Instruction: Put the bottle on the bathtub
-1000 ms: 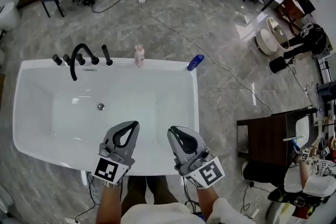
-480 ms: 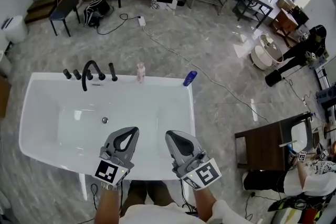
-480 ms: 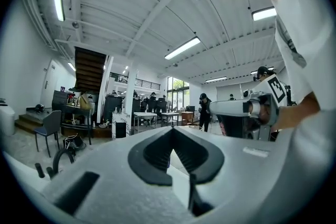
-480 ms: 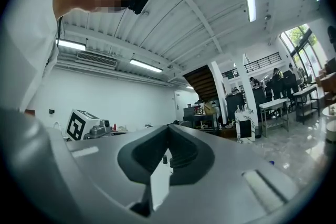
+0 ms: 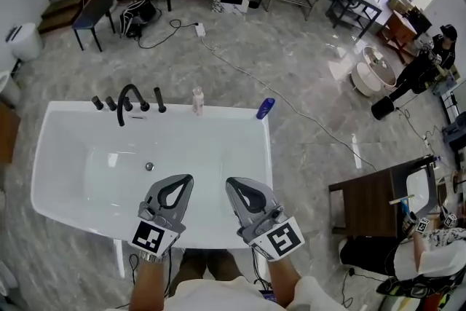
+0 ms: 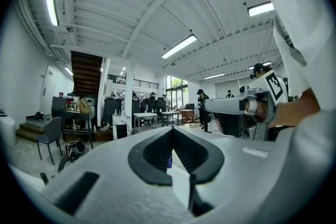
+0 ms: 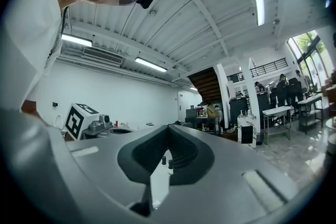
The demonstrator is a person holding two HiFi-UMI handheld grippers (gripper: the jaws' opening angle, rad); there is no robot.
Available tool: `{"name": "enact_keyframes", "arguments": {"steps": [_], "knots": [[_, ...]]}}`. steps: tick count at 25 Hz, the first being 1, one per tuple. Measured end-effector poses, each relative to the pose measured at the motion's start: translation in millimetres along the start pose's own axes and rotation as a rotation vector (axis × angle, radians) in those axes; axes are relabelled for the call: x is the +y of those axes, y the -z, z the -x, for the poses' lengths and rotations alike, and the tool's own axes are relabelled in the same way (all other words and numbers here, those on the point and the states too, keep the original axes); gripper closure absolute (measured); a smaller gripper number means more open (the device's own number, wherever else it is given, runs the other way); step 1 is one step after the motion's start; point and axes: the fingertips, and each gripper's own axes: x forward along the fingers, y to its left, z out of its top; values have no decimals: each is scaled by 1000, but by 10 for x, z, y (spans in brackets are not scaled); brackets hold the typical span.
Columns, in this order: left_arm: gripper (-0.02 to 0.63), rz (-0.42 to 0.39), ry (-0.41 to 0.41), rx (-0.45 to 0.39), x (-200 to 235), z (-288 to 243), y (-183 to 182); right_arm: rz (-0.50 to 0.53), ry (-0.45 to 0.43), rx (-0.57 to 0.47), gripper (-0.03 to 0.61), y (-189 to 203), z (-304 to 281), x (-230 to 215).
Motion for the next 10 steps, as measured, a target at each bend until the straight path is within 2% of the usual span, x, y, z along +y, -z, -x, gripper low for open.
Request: {"name": "enact_keyframes", "arguments": {"steps": [10], "knots": [[614,-29,21,-2,-141,-57,97,-22,28,-2,581,79,148,-101]]}}
